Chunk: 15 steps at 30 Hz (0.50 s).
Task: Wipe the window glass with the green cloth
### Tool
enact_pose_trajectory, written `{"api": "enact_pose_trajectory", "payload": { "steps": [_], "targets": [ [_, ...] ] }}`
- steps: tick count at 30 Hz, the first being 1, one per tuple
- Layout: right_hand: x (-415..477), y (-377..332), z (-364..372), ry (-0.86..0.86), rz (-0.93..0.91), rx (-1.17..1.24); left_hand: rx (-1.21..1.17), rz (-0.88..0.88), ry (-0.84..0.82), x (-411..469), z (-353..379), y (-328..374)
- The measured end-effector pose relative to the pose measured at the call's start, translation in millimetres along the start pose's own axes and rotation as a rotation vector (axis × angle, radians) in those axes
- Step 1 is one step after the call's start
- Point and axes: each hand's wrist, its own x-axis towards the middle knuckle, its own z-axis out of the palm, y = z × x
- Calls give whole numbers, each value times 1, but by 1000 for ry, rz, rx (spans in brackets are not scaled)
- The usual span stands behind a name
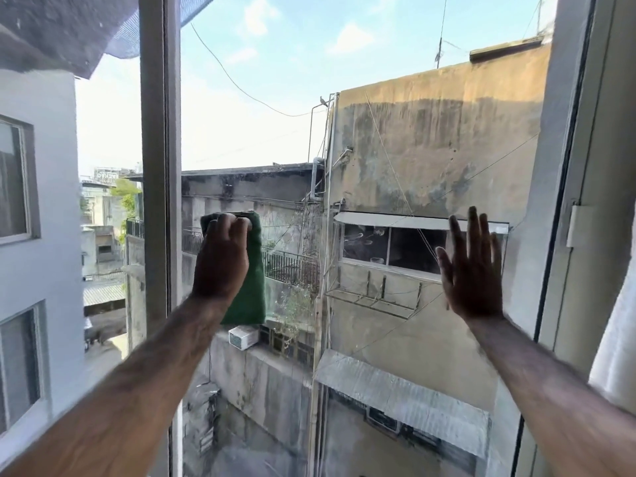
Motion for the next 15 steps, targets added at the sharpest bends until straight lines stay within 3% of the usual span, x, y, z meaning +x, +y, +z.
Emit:
{"api": "enact_pose_trajectory", "payload": {
  "steps": [4,8,15],
  "targets": [
    [-3,6,21,81,-9,-36,64,-1,50,-43,37,-9],
    [-3,10,32,168,-32,-53,-40,-55,40,-61,58,-8],
    [-3,8,35,180,-29,-25,-139,-367,222,-18,70,56]
  ]
}}
